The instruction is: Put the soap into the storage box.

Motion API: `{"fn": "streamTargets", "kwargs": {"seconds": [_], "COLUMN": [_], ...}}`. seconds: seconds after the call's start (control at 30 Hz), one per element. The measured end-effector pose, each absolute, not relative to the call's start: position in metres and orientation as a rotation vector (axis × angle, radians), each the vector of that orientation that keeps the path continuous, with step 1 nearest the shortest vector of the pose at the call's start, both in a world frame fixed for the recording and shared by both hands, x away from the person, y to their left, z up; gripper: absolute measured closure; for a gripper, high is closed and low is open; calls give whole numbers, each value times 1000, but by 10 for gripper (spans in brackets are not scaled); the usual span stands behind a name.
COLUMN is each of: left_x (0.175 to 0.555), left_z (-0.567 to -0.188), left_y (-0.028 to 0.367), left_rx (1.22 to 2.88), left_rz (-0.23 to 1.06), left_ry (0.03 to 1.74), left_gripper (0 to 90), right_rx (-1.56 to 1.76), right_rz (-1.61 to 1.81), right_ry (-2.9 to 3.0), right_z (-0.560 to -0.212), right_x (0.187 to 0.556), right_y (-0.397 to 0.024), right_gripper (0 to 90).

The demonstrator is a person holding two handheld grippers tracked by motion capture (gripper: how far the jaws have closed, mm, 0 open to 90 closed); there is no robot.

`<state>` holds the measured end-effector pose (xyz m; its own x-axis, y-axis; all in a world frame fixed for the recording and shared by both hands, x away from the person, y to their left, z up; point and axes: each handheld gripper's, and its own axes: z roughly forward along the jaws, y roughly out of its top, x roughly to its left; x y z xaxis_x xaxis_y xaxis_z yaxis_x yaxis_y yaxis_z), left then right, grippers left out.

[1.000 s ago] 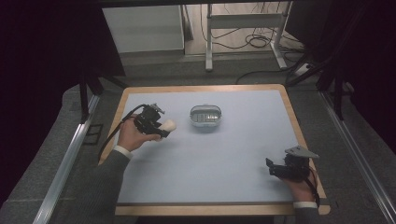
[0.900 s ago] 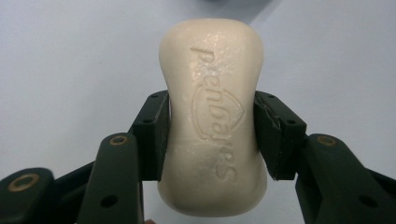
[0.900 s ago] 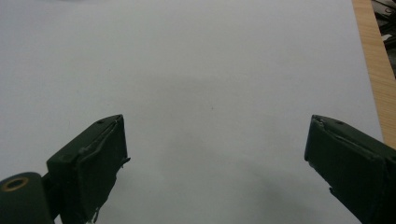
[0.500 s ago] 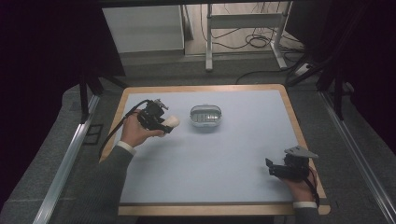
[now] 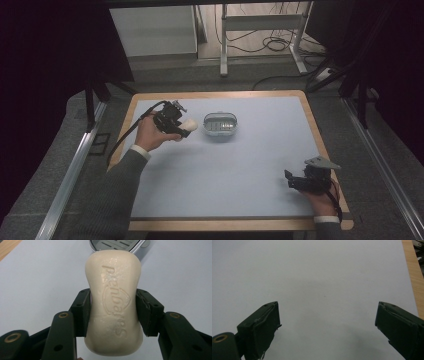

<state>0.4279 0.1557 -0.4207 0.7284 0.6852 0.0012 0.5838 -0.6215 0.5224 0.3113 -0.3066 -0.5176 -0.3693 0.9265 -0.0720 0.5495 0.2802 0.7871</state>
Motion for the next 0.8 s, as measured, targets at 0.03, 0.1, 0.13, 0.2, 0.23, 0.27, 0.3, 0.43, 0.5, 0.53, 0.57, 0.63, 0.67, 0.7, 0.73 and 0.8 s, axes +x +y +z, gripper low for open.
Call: {"fn": "streamTargets", "kwargs": {"seconds": [0.03,0.1,0.13,0.2,0.23,0.27,0.3,0.43,0.5,0.53,0.57,0.63,0.67,0.7,0.73,0.8], "left_x": [429,431,432,435,437,438,440,445,449,451,452,455,456,457,458,459], "left_z": [-421,-422,-422,-422,-421,-421,-419,-414,-412,-411,-410,-409,-409,-409,-410,-410], "left_y": [155,155,155,154,153,153,152,148,145,144,142,139,138,138,136,133], "left_rx": [2429,2429,2433,2436,2433,2438,2446,2462,2468,2470,2479,2484,2480,2480,2482,2485], "left_rz": [274,278,280,280,284,285,294,308,316,318,317,318,309,302,305,321], "left_ry": [965,970,967,967,970,968,960,940,920,918,915,914,911,909,908,910], "left_gripper": [494,494,494,494,494,494,494,494,494,494,494,494,494,494,494,494], "right_rx": [1321,1321,1320,1321,1321,1322,1323,1327,1326,1326,1321,1317,1315,1315,1315,1320], "right_rz": [926,926,927,926,924,925,925,925,924,924,922,926,926,926,926,926], "right_ry": [2023,2025,2026,2027,2027,2027,2028,2023,2022,2024,2026,2024,2024,2024,2024,2025], "right_z": [-518,-518,-518,-518,-518,-518,-518,-518,-518,-518,-517,-516,-516,-516,-516,-517], "right_x": [311,311,311,312,312,312,312,311,312,311,311,311,311,311,311,311], "right_y": [-307,-307,-307,-307,-307,-307,-307,-308,-308,-307,-307,-307,-306,-306,-307,-307], "right_gripper": [54,55,54,54,54,55,54,55,54,54,55,55,55,55,55,55]}}
